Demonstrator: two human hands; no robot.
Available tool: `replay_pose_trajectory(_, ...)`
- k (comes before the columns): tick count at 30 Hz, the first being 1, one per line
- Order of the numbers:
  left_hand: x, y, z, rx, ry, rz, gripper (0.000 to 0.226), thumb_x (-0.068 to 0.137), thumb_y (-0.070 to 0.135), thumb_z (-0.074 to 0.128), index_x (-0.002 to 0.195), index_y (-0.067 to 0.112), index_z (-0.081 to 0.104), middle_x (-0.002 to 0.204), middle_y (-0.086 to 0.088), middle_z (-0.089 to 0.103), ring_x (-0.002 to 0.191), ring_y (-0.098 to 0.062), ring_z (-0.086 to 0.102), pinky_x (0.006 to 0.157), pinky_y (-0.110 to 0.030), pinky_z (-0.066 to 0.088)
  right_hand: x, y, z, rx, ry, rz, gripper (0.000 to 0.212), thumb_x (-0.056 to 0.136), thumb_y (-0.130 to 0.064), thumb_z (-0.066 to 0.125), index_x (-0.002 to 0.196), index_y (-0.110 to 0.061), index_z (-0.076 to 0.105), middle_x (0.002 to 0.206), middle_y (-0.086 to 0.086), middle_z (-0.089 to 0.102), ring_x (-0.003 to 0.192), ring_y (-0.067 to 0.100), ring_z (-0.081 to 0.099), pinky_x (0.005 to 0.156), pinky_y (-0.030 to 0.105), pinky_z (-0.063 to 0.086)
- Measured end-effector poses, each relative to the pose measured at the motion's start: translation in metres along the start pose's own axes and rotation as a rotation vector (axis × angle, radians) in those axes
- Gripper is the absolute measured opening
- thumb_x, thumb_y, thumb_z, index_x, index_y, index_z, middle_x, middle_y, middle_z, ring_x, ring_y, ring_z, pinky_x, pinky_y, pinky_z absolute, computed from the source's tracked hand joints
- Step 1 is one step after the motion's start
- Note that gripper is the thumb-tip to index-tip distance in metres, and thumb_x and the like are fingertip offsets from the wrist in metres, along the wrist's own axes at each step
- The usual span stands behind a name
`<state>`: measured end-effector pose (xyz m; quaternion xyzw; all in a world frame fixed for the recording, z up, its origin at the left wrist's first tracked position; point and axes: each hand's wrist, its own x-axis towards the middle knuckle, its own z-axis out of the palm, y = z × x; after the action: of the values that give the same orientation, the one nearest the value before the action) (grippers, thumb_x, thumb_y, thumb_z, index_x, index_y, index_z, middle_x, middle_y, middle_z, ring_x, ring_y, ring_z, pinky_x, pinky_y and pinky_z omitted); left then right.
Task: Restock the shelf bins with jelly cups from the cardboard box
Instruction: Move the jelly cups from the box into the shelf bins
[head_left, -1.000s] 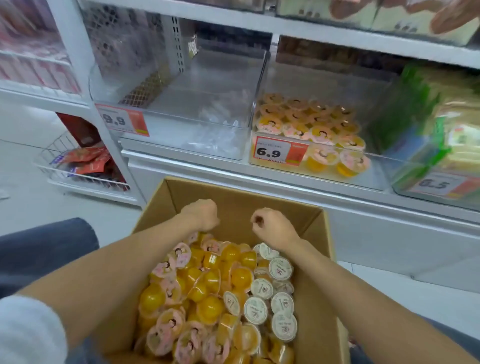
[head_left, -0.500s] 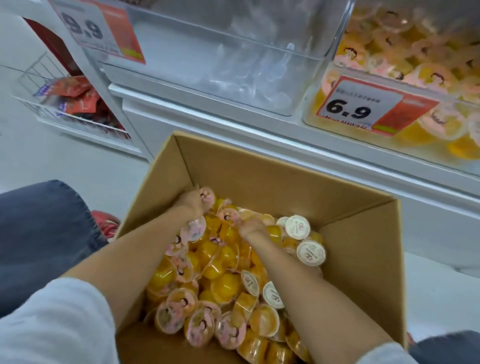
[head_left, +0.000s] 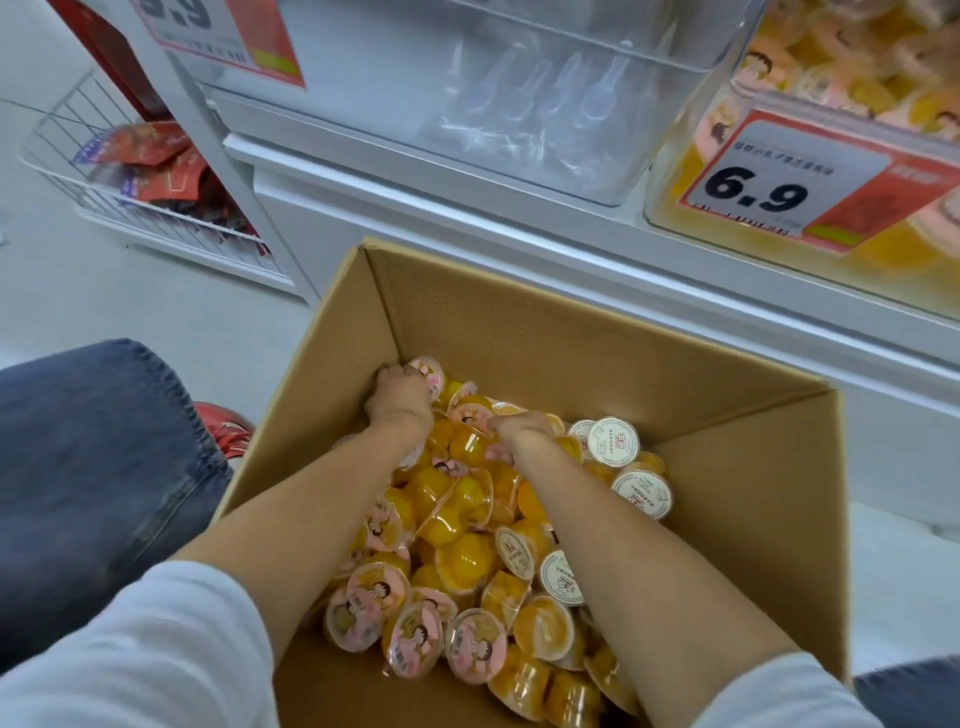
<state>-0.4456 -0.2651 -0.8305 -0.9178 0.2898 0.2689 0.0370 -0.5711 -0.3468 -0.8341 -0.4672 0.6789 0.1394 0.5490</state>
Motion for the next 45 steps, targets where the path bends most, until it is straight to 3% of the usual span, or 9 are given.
replay_pose_trajectory(3,0.005,0.000,-0.015,0.031,-0.063,0.019,0.066,0.087,0.028,0.067,0.140,0.003,0.037,0.142,-0.013,0.037,0.129,-0.027,0.039,0.099,-0.037,0.042,-0.012,-0.004,0.010,-0.048,-0.041,0.023,0.044,0.086,-0.042,0.067,0.118,-0.016,0.053,0.074,0.010,0.067,0.067,0.024,0.072,0.047,0.024,0.048)
replay_pose_trajectory(7,0.002,-0.001,-0.020,-0.022,-0.185,-0.029,0.069,0.084,0.041,0.069,0.139,0.010,0.042,0.141,-0.016,0.031,0.119,-0.031,0.050,0.094,-0.037,0.047,-0.005,-0.001,0.020,-0.120,0.013,-0.040,0.032,0.090,-0.020,0.062,0.116,-0.003,0.058,0.079,0.013,0.065,0.078,0.030,0.072,0.072,0.041,0.060)
replay_pose_trajectory(14,-0.003,-0.009,-0.009,-0.193,-0.169,0.031,0.061,0.092,0.025,0.058,0.146,0.024,0.031,0.131,-0.012,0.054,0.119,-0.033,0.051,0.096,-0.041,0.048,-0.004,0.019,0.009,-0.524,0.043,-0.358,0.028,0.083,-0.036,0.072,0.078,-0.011,0.060,0.085,0.007,0.064,0.082,0.023,0.062,0.065,0.028,0.043)
replay_pose_trajectory(23,-0.044,0.025,-0.050,-0.573,-0.027,0.044,0.058,0.080,0.029,0.073,0.132,0.011,0.053,0.122,-0.004,0.059,0.114,-0.025,0.056,0.090,-0.029,0.047,-0.048,0.017,-0.056,0.051,0.133,-0.482,0.027,0.083,-0.029,0.075,0.100,-0.008,0.076,0.105,0.008,0.073,0.099,0.021,0.067,0.087,0.029,0.051)
replay_pose_trajectory(31,-0.134,0.087,-0.123,-1.562,-0.624,0.052,0.035,0.097,0.019,0.054,0.130,0.017,0.042,0.133,-0.018,0.045,0.122,-0.042,0.050,0.093,-0.055,0.049,-0.139,0.018,-0.167,0.600,-0.083,-0.526,0.043,0.088,-0.024,0.069,0.119,0.004,0.060,0.119,0.020,0.065,0.109,0.030,0.064,0.094,0.044,0.053)
replay_pose_trajectory(36,-0.191,0.121,-0.162,-1.563,-0.792,0.300,0.012,0.094,0.011,0.054,0.106,0.009,0.058,0.112,-0.020,0.064,0.105,-0.033,0.063,0.093,-0.049,0.050,-0.199,0.029,-0.215,0.604,-0.126,-0.701,0.035,0.100,-0.023,0.049,0.123,0.002,0.059,0.106,0.014,0.070,0.097,0.025,0.068,0.085,0.036,0.055)
replay_pose_trajectory(39,-0.212,0.142,-0.180,-1.475,-0.753,0.381,0.014,0.094,0.011,0.054,0.107,0.010,0.058,0.113,-0.016,0.065,0.107,-0.026,0.063,0.091,-0.044,0.053,-0.229,0.028,-0.236,0.498,-0.145,-0.778,0.033,0.091,-0.029,0.064,0.122,-0.018,0.058,0.113,0.010,0.068,0.094,0.017,0.067,0.077,0.027,0.051)
replay_pose_trajectory(41,-0.223,0.156,-0.194,-1.453,-0.715,0.415,0.013,0.093,0.010,0.053,0.106,0.010,0.058,0.111,-0.015,0.066,0.102,-0.024,0.064,0.088,-0.040,0.055,-0.242,0.025,-0.250,0.464,-0.140,-0.852,0.059,0.079,-0.020,0.077,0.130,-0.031,0.048,0.121,0.003,0.064,0.101,0.017,0.066,0.078,0.029,0.053)
replay_pose_trajectory(45,-0.241,0.183,-0.230,-1.450,-0.619,0.473,0.007,0.094,0.008,0.051,0.095,0.010,0.058,0.098,-0.013,0.064,0.088,-0.022,0.064,0.083,-0.034,0.057,-0.259,0.013,-0.271,0.553,-0.102,-0.991,0.066,0.073,-0.001,0.078,0.130,-0.022,0.051,0.121,0.004,0.060,0.105,0.019,0.064,0.090,0.040,0.055)
